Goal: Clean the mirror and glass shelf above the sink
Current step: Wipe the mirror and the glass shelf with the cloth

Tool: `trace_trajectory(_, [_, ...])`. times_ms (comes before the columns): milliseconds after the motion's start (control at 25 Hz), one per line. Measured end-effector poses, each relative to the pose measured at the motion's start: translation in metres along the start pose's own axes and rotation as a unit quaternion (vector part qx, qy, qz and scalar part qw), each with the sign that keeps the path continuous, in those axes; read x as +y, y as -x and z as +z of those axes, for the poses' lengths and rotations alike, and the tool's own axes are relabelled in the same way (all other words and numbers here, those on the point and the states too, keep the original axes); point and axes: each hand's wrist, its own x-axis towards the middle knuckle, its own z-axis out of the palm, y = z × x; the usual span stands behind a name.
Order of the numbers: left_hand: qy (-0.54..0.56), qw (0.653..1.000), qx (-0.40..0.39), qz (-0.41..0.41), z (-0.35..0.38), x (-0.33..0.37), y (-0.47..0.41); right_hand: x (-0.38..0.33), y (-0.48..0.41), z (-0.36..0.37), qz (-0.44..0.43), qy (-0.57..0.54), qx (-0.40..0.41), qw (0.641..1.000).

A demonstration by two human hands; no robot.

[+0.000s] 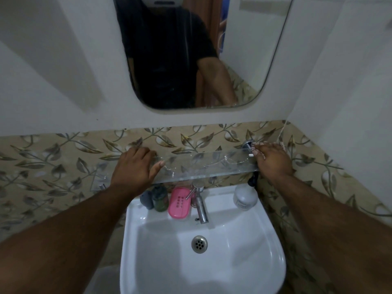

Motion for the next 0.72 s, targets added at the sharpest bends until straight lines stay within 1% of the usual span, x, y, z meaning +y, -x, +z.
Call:
trace_trajectory(280, [-0.003, 1.000, -0.005, 0.000, -0.002, 0.000, 0.000, -0.006, 0.001, -0.005, 0.013, -0.015, -0.002, 1.000])
trace_trajectory(400, [-0.003, 1.000, -0.010, -0.001, -0.002, 0.000, 0.000, -0.018, -0.004, -0.014, 0.052, -0.020, 0.005, 0.998])
trace_trajectory(520, [-0.002, 1.000, -0.008, 0.002, -0.003, 0.000, 0.000, -0.032, -0.003, -0.016, 0.071, -0.013, -0.017, 0.997])
trace_trajectory(600, [-0.003, 1.000, -0.003, 0.005, -0.004, 0.001, 0.001, -0.029, 0.005, -0.016, 0.047, -0.023, -0.036, 0.998])
trace_trajectory(720, [-0.004, 1.000, -0.005, 0.004, -0.004, 0.001, 0.000, -0.014, 0.012, -0.018, -0.022, -0.010, -0.058, 0.998])
